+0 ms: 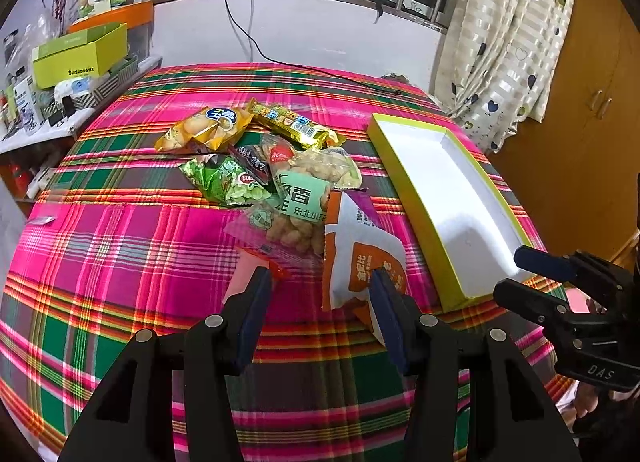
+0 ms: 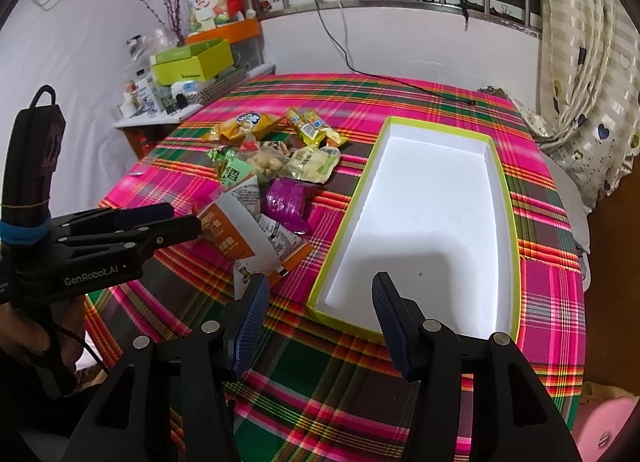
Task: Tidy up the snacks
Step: 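Move left tool toward pink cup while right tool approaches white-orange snack bag, then grasp pink cup with left tool while right tool grasps white-orange bag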
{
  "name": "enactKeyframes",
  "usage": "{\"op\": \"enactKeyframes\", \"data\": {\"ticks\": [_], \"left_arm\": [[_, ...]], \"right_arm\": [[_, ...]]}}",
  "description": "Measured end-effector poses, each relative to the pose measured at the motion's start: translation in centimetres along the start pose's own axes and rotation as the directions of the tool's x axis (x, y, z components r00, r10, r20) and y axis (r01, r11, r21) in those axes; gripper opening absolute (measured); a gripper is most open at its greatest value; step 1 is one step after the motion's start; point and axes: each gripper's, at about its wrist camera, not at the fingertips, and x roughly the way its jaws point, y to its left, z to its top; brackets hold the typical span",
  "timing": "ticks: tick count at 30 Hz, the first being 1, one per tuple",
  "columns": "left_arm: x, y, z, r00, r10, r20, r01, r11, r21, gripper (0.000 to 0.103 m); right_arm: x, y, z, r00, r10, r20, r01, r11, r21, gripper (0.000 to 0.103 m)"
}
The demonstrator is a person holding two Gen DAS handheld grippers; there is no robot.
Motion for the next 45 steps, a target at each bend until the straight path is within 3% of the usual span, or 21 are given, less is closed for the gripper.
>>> {"op": "enactKeyframes", "data": {"ticks": [30,45], "left_arm": [[0.0,3.2,0.4,1.0,-0.001,0.019,0.002,0.998,-0.061,0.052],[2.6,4.7,-0.7,0.997,-0.047,-0.058,0.044,0.998,-0.047,0.052]], "right_arm": [[1.9,2.1,2.0,1.0,0.022,-0.012,-0.022,0.999,-0.031,0.053],[2.6,2.5,1.8,0.998,0.048,-0.038,-0.049,0.998,-0.047,0.053]]}}
